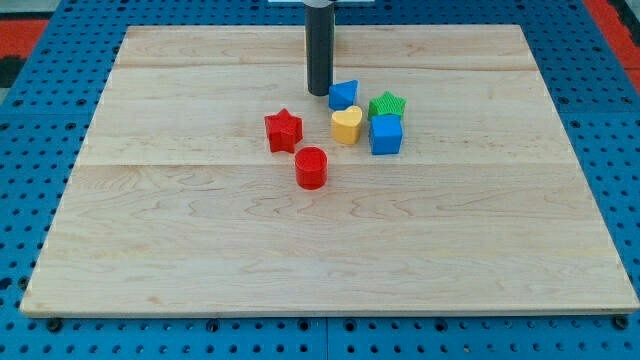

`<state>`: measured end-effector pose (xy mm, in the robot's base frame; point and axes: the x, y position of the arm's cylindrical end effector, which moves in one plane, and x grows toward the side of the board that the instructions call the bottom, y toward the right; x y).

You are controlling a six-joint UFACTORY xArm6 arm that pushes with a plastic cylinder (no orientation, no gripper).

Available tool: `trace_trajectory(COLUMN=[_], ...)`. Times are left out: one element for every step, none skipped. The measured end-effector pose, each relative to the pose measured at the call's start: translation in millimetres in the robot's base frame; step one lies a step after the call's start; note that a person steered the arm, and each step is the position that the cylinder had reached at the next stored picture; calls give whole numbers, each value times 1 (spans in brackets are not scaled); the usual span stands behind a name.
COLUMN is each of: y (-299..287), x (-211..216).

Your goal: Place your arm in between the yellow hexagon and green circle

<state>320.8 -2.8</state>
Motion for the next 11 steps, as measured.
trace_trajectory(y=[0, -1, 34, -49, -122, -90, -68, -69, -64, -56, -37], x=[4, 9, 8, -22, -86, -109, -111, -111, -122, -129, -128])
